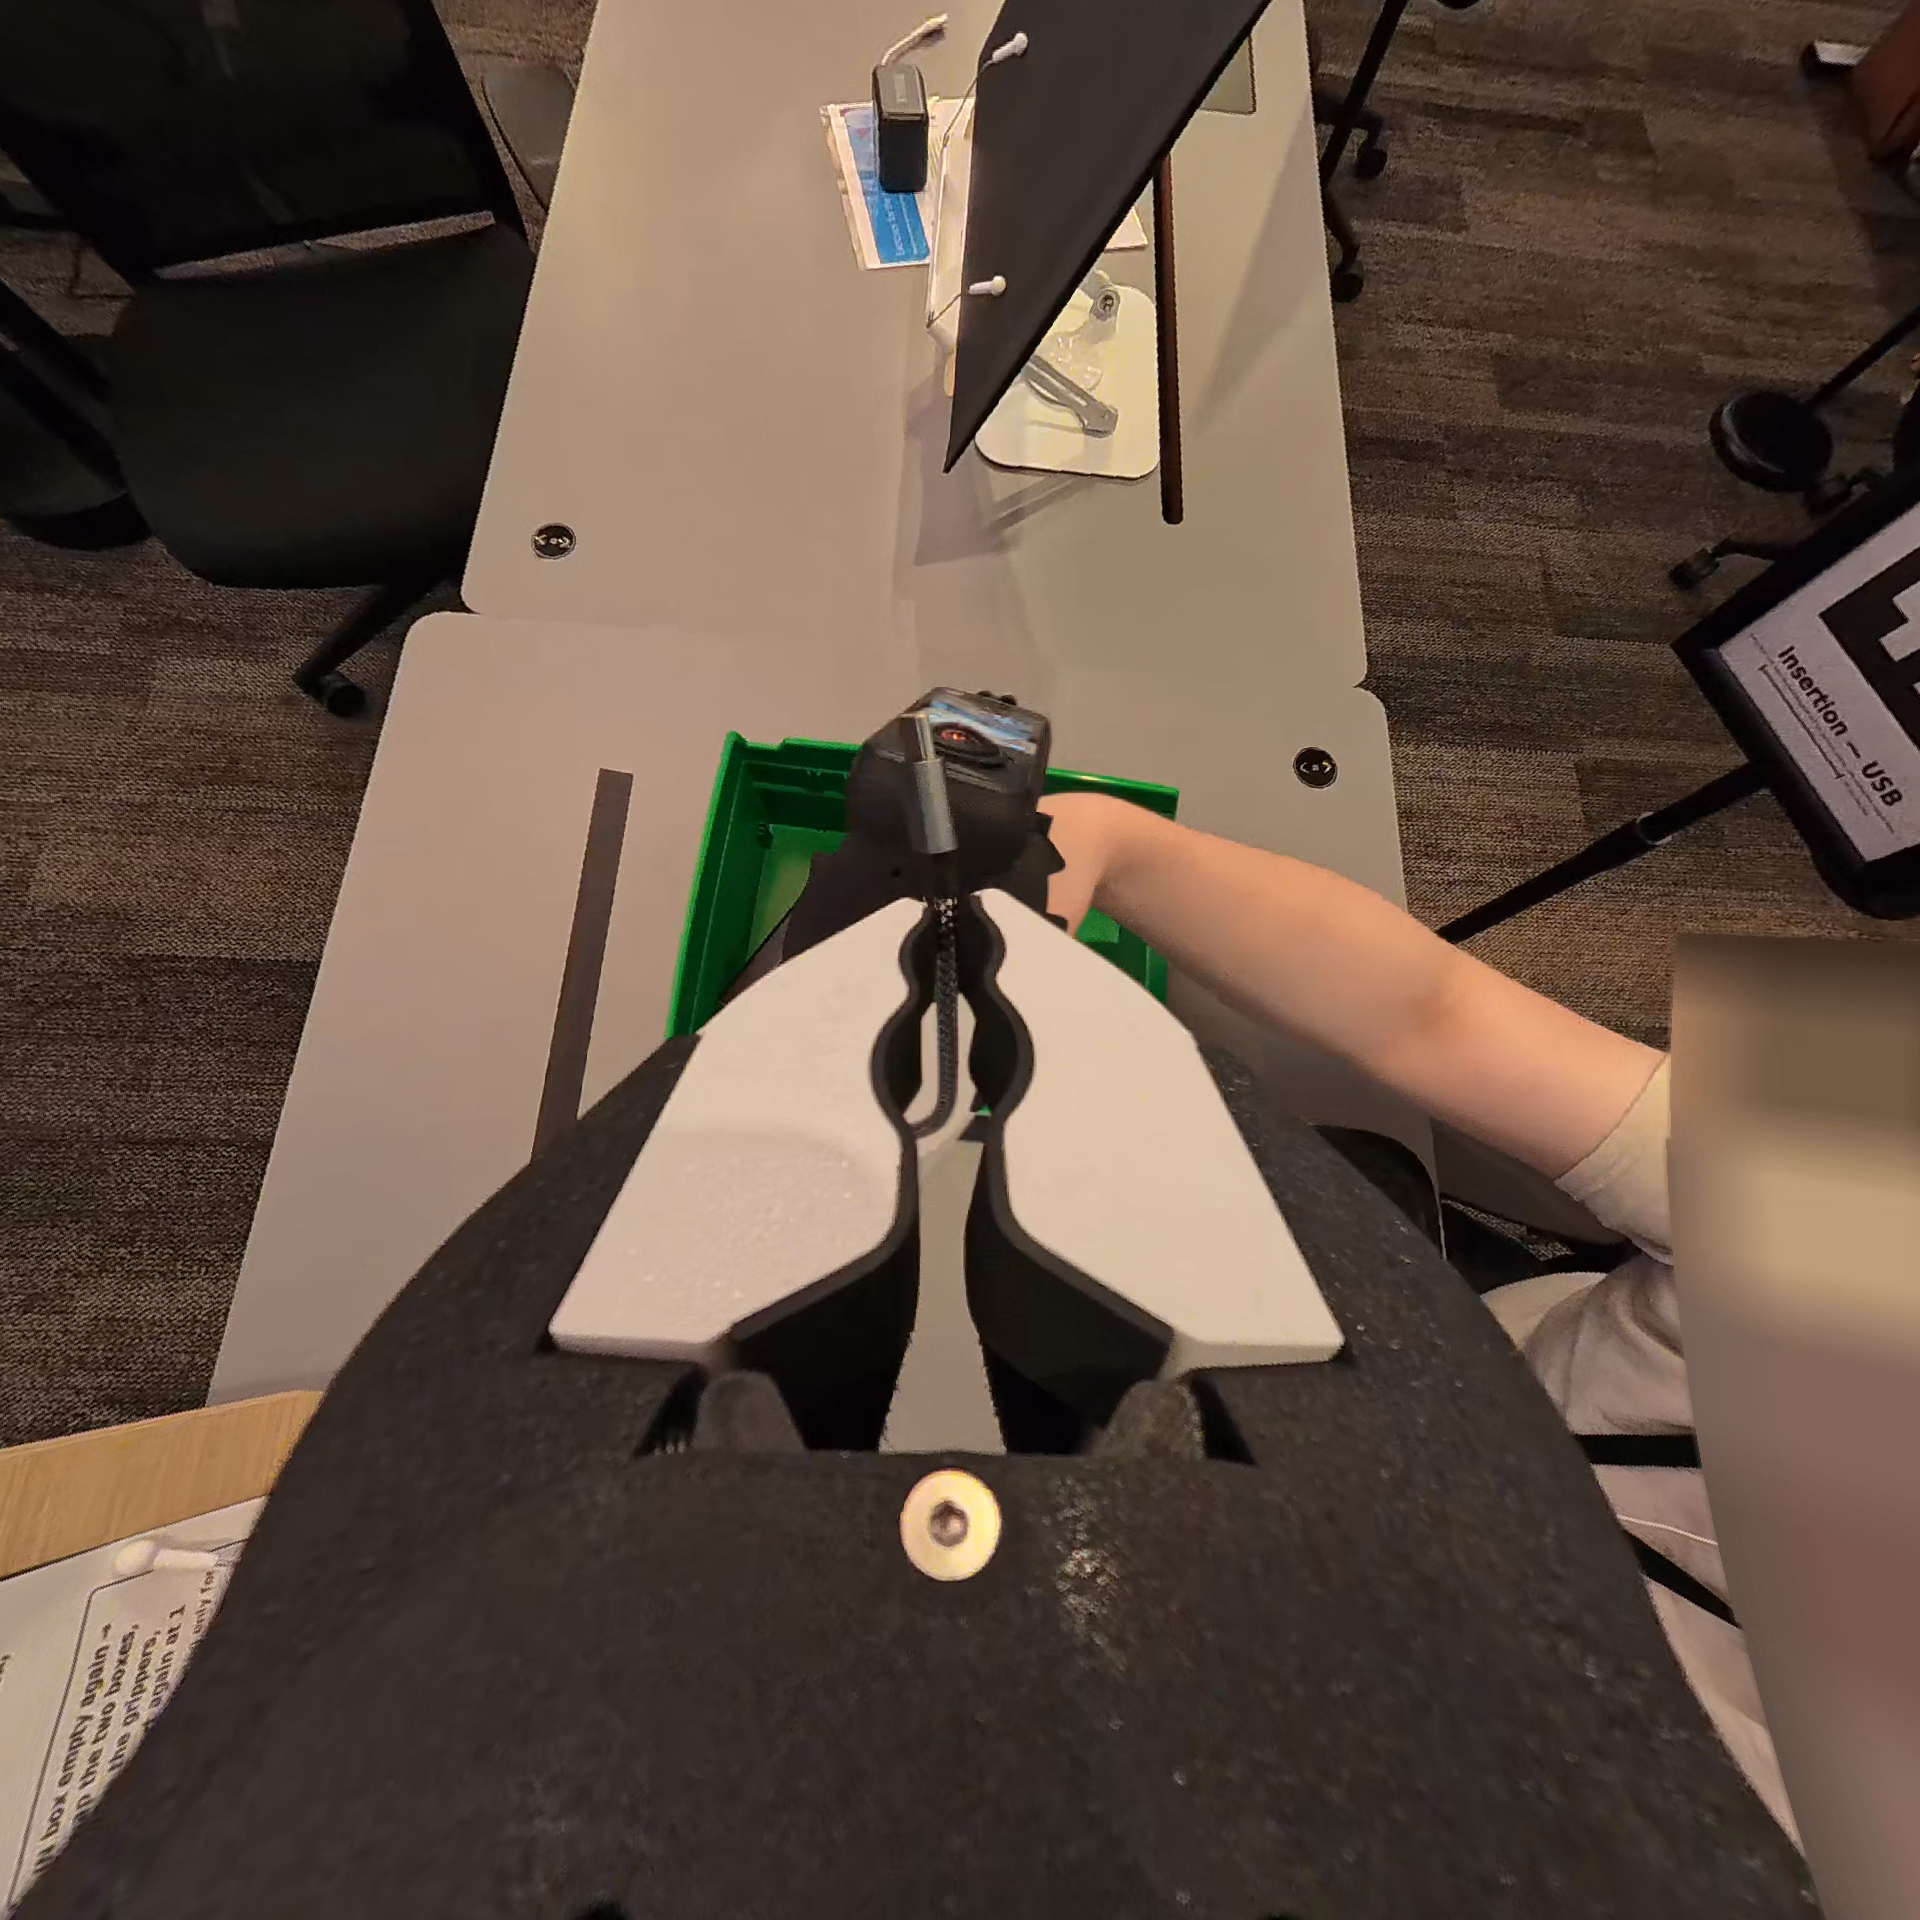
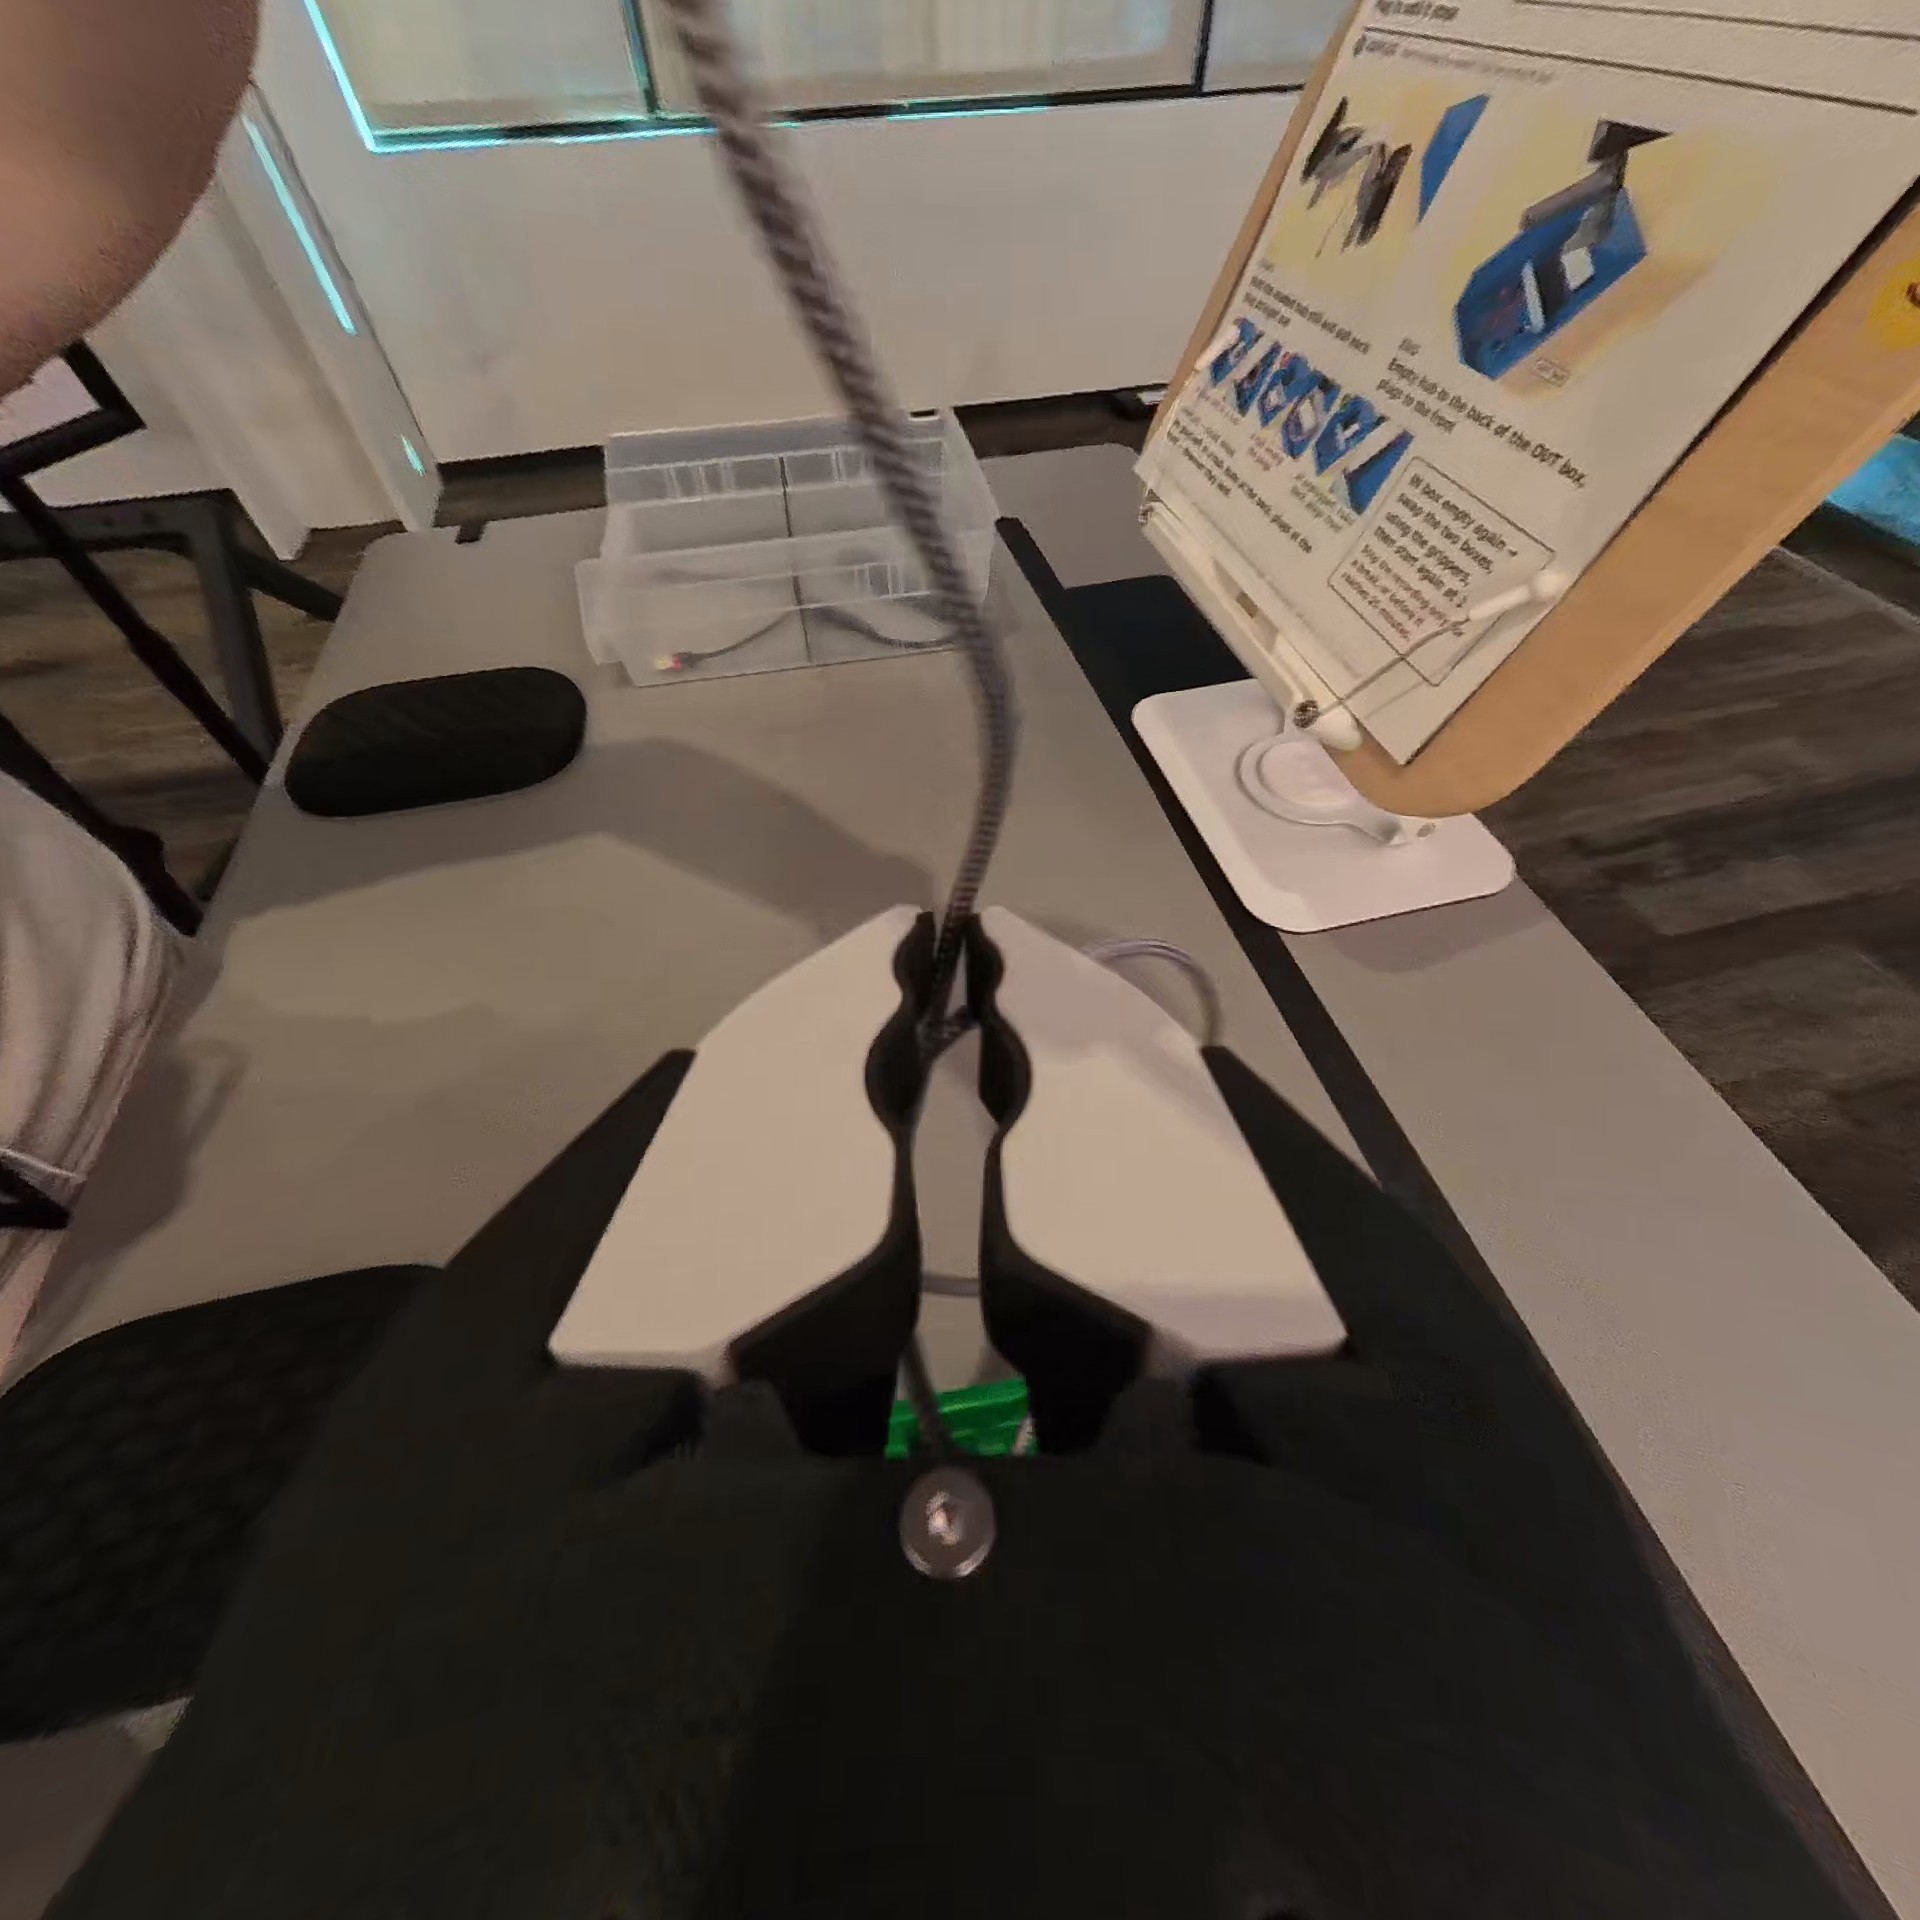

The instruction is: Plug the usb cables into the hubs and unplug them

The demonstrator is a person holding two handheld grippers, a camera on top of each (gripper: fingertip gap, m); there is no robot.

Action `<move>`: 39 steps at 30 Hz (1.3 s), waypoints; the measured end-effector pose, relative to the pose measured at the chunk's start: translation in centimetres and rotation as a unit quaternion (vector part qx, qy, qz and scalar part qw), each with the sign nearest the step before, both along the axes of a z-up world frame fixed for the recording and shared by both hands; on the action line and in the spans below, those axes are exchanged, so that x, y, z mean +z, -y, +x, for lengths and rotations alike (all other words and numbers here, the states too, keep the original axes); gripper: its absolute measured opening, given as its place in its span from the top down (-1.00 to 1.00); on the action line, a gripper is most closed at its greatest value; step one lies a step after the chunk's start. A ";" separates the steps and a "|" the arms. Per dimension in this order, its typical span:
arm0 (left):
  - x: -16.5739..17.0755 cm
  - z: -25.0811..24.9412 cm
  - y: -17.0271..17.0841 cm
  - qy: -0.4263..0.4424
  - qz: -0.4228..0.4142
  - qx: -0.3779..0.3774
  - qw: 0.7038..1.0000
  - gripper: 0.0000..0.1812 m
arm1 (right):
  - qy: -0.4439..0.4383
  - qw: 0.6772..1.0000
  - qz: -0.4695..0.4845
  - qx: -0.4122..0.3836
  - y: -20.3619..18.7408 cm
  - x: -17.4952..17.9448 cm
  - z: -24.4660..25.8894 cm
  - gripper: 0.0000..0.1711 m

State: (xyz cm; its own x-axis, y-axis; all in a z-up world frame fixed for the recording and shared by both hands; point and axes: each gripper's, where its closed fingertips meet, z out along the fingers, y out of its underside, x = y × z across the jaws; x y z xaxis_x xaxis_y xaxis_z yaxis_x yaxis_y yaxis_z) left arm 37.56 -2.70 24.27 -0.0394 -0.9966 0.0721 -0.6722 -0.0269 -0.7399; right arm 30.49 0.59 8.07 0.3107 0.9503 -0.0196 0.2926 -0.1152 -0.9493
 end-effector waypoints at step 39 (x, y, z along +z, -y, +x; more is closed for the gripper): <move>-14.2 -19.6 7.5 0.078 -0.171 -0.032 0.982 0.53 | 0.469 0.734 -0.430 -0.238 0.0 -17.7 19.4 0.58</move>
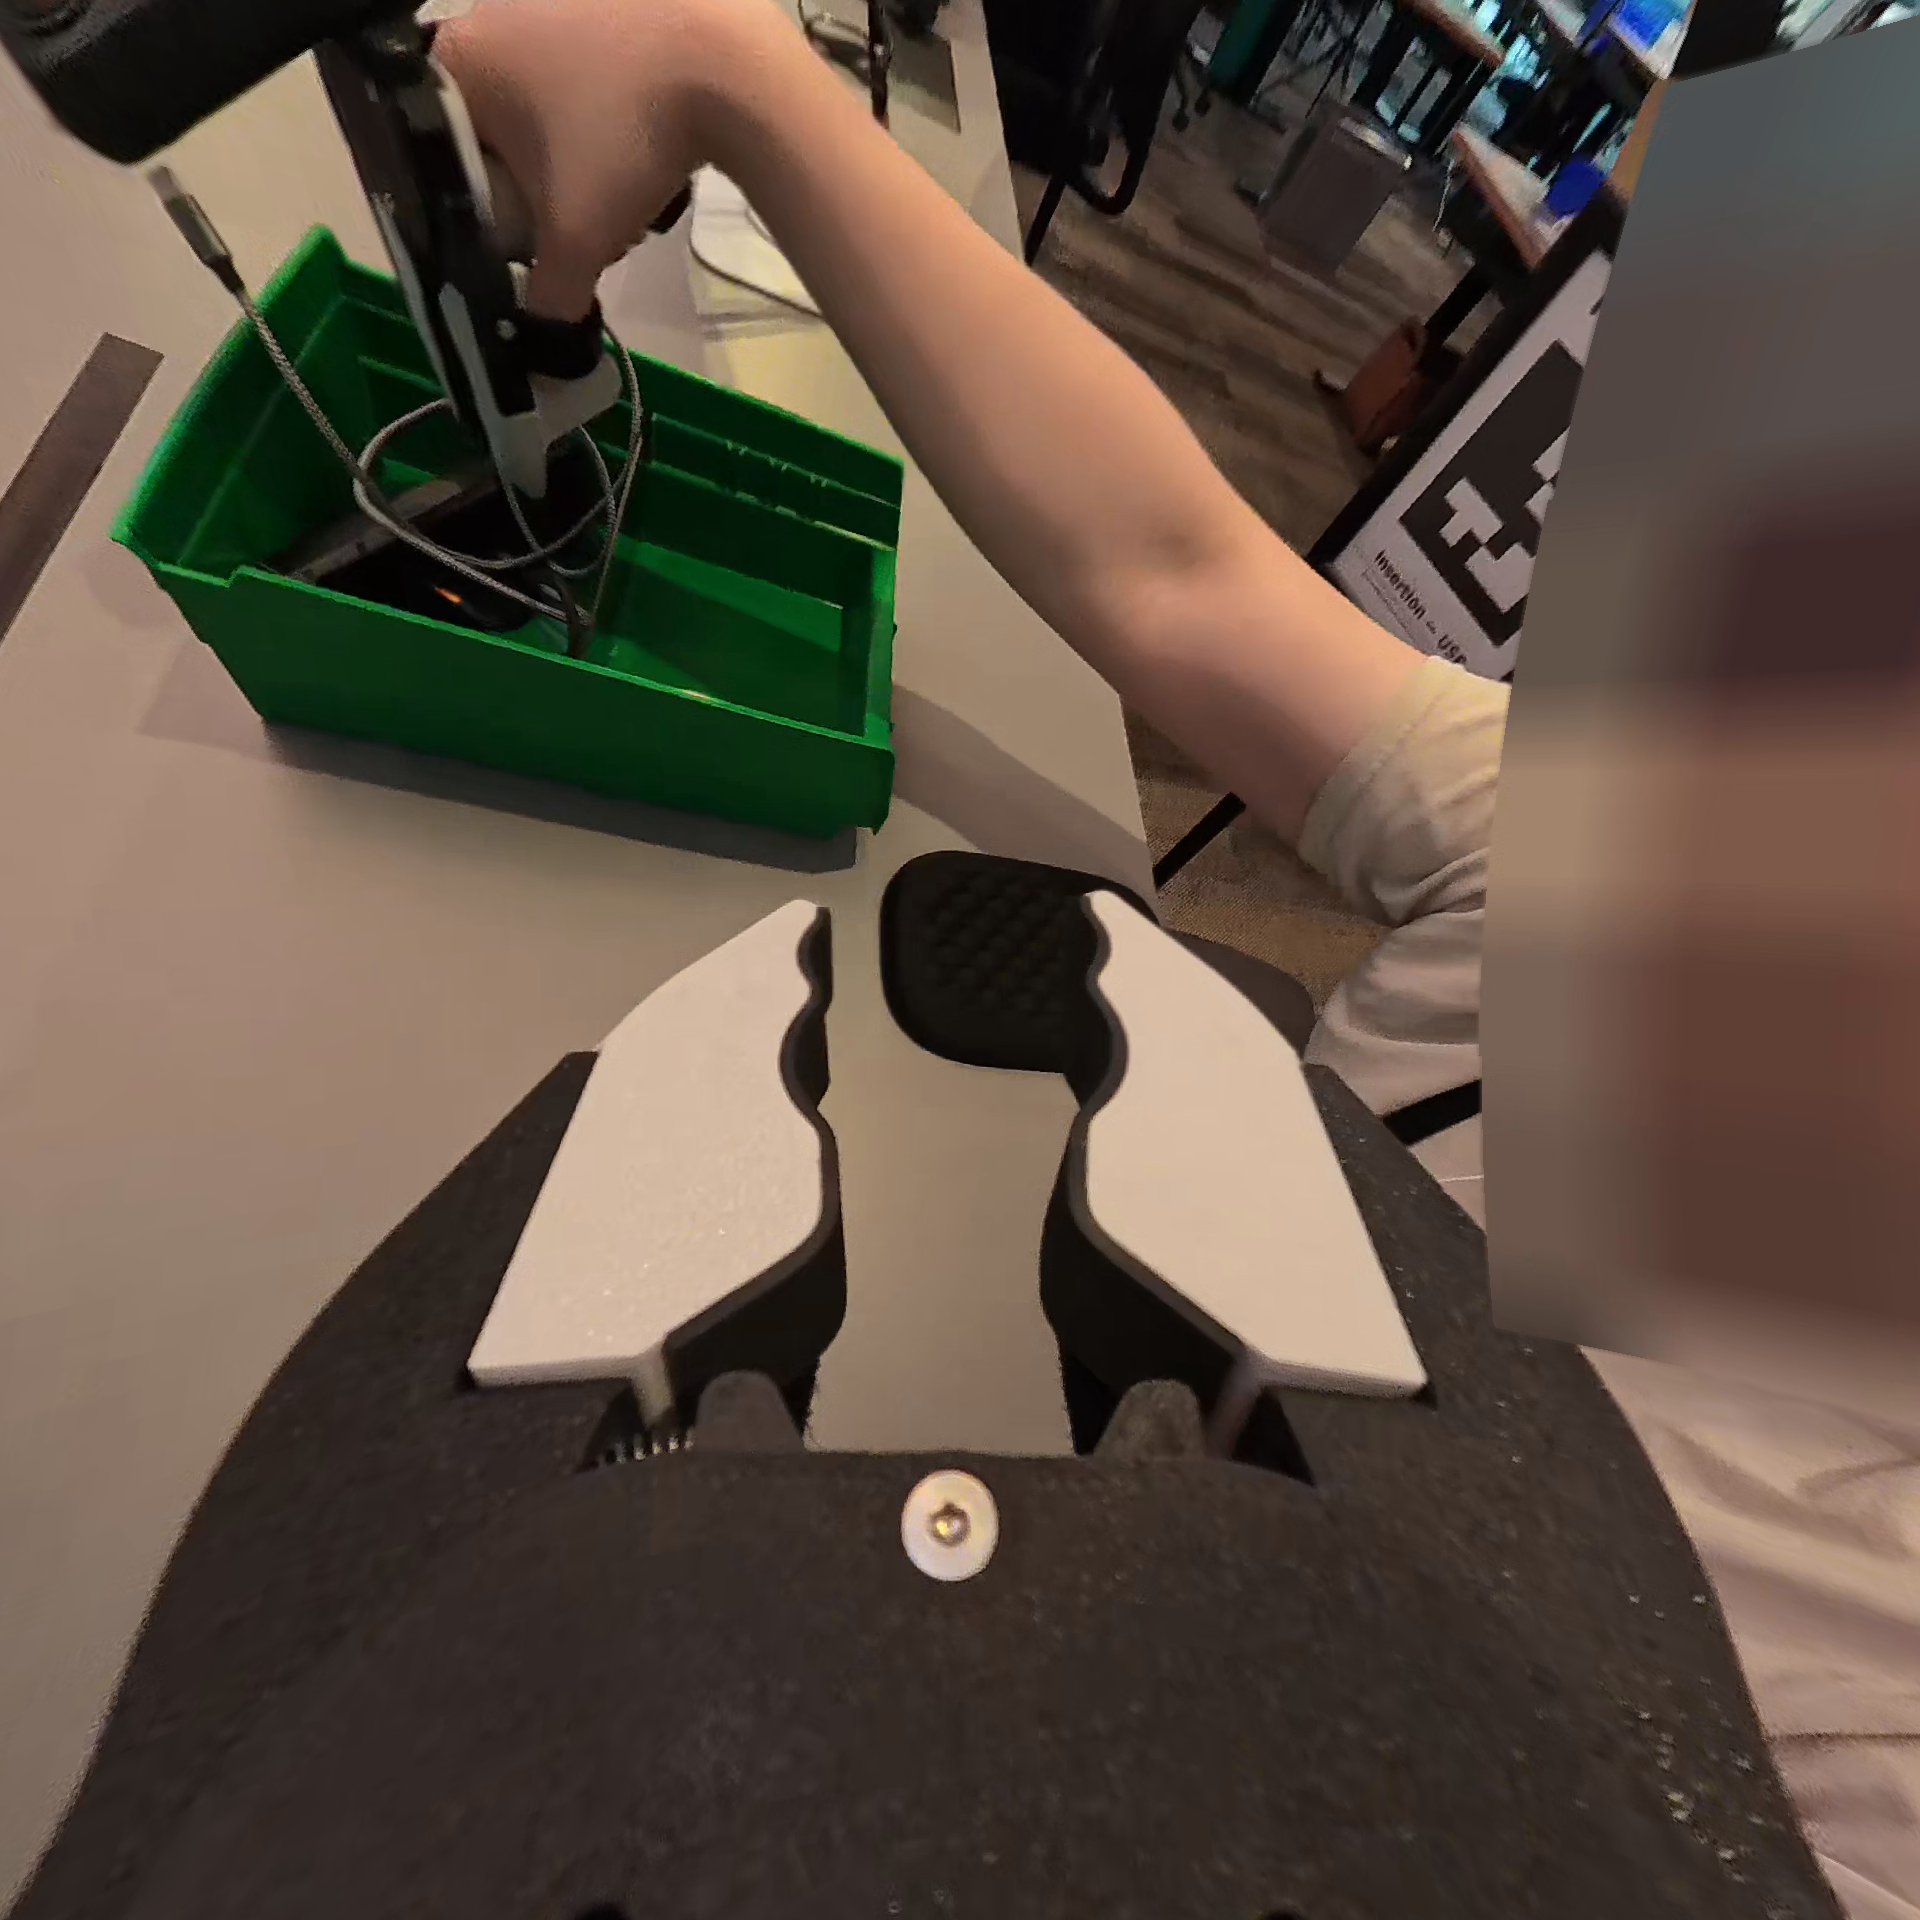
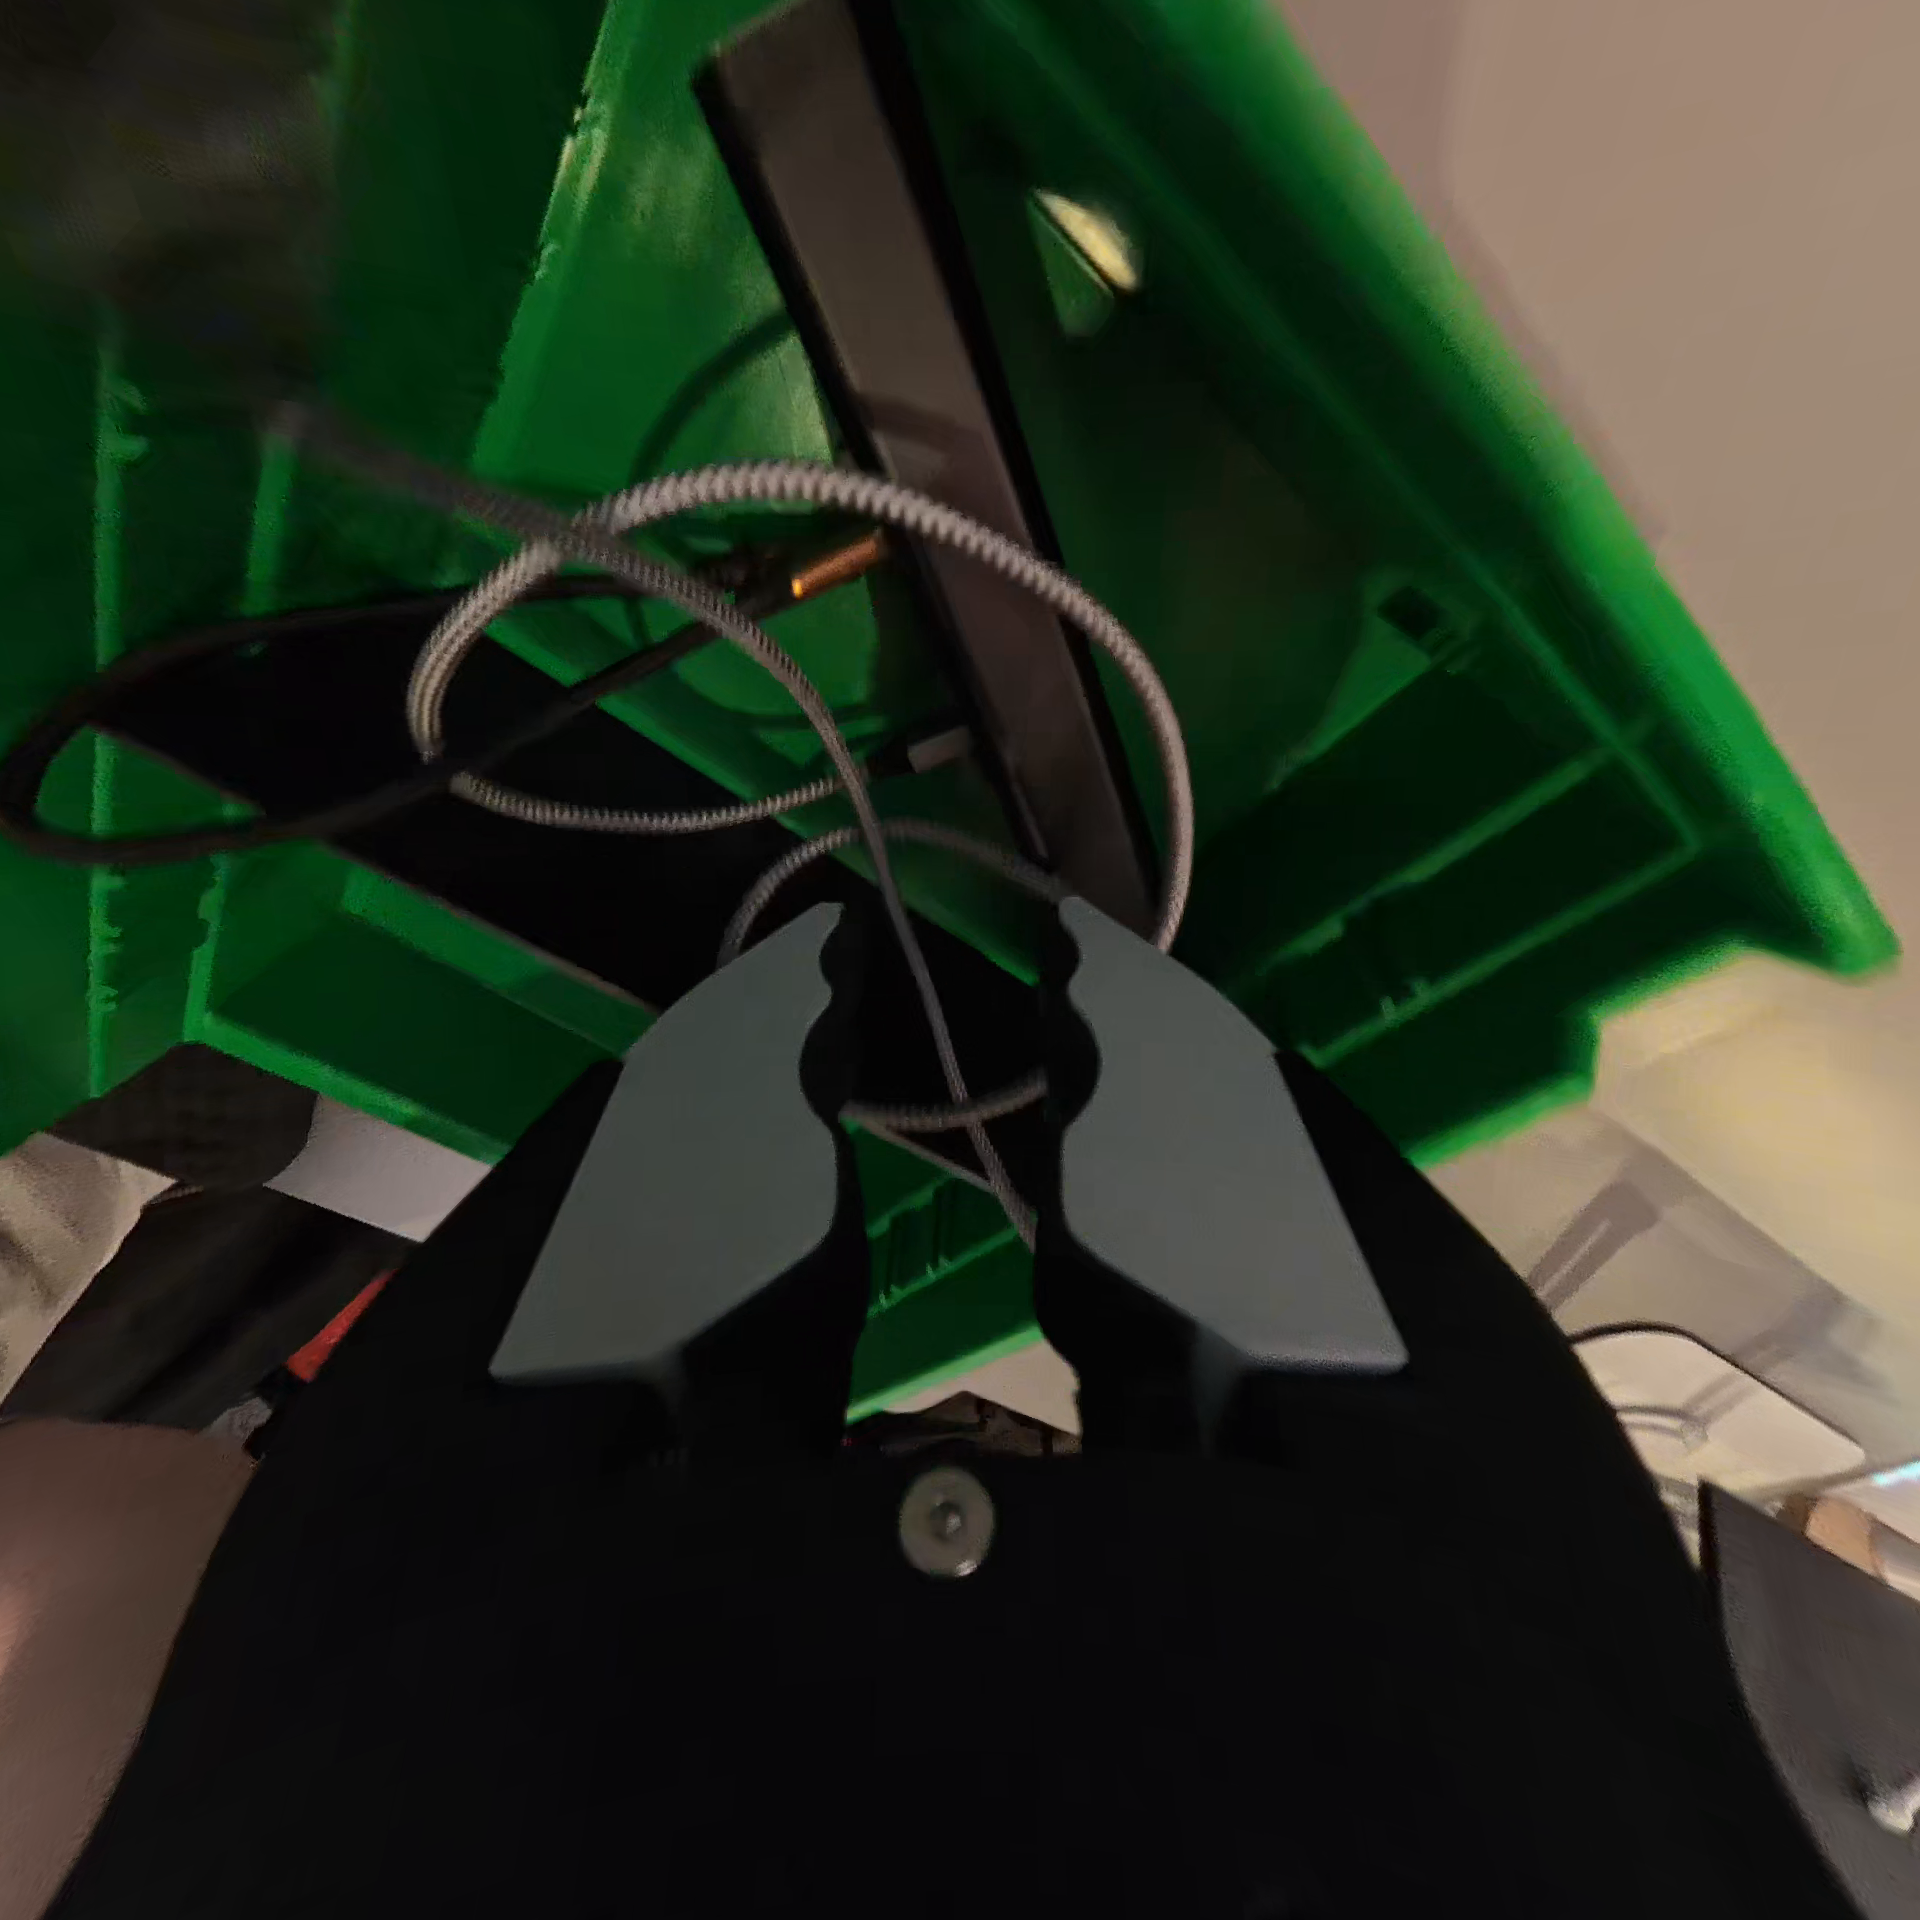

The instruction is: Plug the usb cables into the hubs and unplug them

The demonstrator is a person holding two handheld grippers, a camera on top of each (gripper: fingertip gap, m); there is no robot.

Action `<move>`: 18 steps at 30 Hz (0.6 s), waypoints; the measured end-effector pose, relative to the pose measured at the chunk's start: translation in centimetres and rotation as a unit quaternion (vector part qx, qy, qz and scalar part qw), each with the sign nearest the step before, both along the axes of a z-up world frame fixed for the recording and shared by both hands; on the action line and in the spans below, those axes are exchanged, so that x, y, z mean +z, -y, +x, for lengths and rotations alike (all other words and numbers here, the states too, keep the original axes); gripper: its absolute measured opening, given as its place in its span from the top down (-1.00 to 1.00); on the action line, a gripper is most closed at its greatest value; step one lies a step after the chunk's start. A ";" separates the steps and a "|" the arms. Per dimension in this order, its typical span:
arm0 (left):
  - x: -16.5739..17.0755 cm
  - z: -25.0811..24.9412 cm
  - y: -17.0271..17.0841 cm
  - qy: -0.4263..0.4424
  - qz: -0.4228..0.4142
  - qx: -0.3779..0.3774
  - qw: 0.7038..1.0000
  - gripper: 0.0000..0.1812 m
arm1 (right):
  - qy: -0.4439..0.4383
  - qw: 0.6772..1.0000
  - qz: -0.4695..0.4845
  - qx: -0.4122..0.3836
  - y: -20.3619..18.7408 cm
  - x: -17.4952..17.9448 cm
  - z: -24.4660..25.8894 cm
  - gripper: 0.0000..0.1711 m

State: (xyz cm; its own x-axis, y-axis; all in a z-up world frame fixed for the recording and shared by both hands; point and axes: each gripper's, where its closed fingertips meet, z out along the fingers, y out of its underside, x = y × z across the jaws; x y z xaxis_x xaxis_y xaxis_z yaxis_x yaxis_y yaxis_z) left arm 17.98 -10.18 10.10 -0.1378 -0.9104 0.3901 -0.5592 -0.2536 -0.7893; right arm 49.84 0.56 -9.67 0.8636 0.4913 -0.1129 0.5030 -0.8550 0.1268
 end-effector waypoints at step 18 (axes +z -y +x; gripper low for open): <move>5.3 -14.6 -2.6 0.128 0.150 0.218 0.956 0.46 | -0.141 0.696 0.702 0.057 2.4 24.8 -10.2 0.24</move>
State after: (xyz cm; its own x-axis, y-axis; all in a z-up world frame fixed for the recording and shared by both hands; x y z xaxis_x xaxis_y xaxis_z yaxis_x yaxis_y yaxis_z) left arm 3.42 -7.56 15.37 0.2244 -0.9686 0.1074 -0.2306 -0.1598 -0.9598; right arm 39.67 -1.81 15.13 0.8506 0.3525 0.3903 0.4136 0.0099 -0.9104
